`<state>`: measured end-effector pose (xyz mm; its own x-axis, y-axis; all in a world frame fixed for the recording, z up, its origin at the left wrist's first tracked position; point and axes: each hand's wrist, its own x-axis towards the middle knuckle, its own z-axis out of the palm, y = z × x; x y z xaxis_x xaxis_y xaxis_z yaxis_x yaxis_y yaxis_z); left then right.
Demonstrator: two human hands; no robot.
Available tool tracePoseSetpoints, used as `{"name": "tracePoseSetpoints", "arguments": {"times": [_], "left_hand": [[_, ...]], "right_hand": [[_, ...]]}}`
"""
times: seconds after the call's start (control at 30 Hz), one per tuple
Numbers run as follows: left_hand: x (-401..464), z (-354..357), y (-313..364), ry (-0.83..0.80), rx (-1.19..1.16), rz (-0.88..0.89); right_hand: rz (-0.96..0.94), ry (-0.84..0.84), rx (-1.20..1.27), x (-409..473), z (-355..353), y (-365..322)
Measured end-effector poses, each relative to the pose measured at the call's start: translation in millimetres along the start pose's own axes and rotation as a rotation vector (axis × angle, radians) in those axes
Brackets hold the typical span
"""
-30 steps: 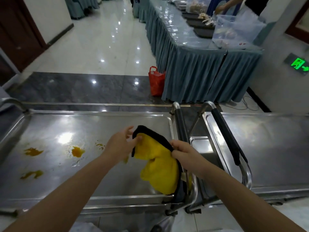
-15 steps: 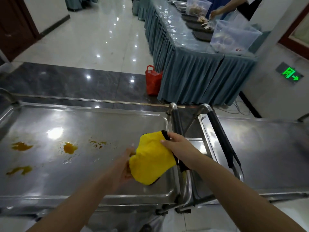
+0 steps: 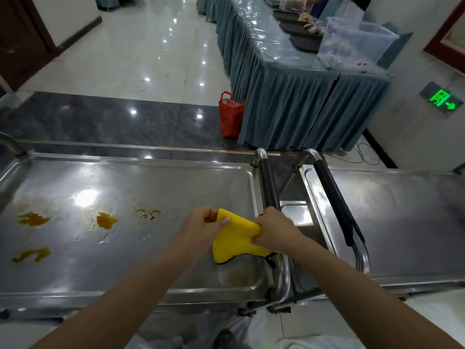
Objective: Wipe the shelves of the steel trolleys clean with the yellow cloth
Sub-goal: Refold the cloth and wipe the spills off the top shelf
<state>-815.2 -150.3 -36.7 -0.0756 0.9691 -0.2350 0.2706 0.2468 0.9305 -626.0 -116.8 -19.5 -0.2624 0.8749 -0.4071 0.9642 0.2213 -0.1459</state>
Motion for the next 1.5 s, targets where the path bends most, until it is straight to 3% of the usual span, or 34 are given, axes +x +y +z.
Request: {"name": "tracePoseSetpoints", "arguments": {"times": [0.1, 0.27, 0.33, 0.4, 0.5, 0.6, 0.73, 0.83, 0.93, 1.03, 1.17, 1.37, 1.5], "left_hand": [[12, -4, 6, 0.021, -0.006, 0.091], [21, -11, 5, -0.066, -0.044, 0.131], [15, -10, -14, -0.103, -0.047, 0.109], [5, -7, -42, -0.151, -0.018, 0.026], [-12, 1, -91, -0.248, 0.065, -0.194], [-27, 7, -126, -0.3, 0.219, -0.396], [-27, 10, -140, -0.174, 0.186, -0.418], [-21, 12, -142, -0.148, 0.074, -0.363], [-23, 10, -154, -0.046, 0.344, -0.163], [-32, 4, -173, -0.032, 0.716, -0.038], [-45, -9, -195, -0.122, 1.15, -0.113], [-48, -20, -218, -0.165, 1.144, -0.127], [-35, -30, -214, -0.165, 1.177, -0.055]], "right_hand": [[-0.036, 0.202, 0.008, 2, 0, 5], [-0.365, 0.514, 0.028, -6, 10, 11], [-0.441, 0.446, 0.006, -11, 27, 15], [-0.394, 0.239, 0.034, -16, 54, 15], [-0.258, -0.058, 0.052, -21, 101, 12], [-0.209, -0.189, 0.048, -23, 136, 8], [-0.049, -0.16, 0.23, -8, 149, 2], [-0.04, 0.009, 0.101, 3, 146, 1], [-0.377, 0.283, -0.18, 0, 150, -1], [-0.683, 0.155, -0.314, -8, 175, 5], [-0.573, 0.042, -0.27, 9, 200, 9], [-0.336, 0.091, -0.158, 68, 192, -8], [-0.218, 0.142, -0.096, 60, 202, -18]]}}
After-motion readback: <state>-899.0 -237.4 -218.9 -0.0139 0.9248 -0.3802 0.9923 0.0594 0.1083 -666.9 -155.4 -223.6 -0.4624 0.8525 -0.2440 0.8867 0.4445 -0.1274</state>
